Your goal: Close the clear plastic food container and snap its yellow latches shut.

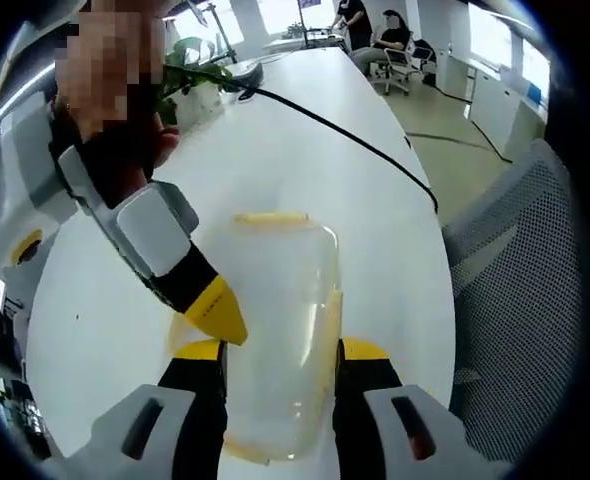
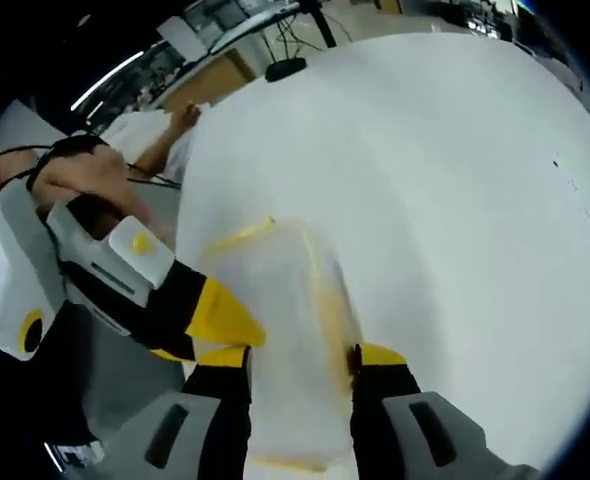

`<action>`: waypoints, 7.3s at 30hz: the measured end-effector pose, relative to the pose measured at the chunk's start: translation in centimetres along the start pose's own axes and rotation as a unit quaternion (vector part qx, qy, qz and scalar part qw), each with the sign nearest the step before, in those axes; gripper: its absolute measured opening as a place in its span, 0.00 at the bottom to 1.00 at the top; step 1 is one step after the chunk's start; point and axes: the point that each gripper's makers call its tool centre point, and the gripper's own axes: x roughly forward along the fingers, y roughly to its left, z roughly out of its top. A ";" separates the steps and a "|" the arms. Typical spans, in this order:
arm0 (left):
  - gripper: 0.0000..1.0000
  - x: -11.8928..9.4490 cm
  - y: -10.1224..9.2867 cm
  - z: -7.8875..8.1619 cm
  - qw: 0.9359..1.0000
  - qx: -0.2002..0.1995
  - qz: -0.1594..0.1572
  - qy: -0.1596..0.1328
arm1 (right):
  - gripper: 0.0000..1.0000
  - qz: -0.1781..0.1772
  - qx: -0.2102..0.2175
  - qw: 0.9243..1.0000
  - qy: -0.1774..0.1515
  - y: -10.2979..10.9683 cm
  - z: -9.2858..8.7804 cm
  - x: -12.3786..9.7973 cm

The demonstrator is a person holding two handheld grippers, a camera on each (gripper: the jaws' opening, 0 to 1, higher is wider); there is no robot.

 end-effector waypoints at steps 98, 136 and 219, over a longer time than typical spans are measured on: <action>0.99 -0.9 -0.2 -0.5 0.994 -0.013 -0.103 0.042 | 0.98 -0.099 -0.143 0.983 -0.063 2.9 -2.0 -1.1; 0.94 0.5 1.0 -3.3 0.987 0.006 -0.131 0.088 | 0.90 -0.148 -0.160 0.975 -0.042 2.3 -4.3 -0.5; 0.83 1.7 1.5 -4.4 0.988 0.022 -0.115 0.095 | 0.77 -0.164 -0.165 0.972 -0.021 2.1 -4.3 0.8</action>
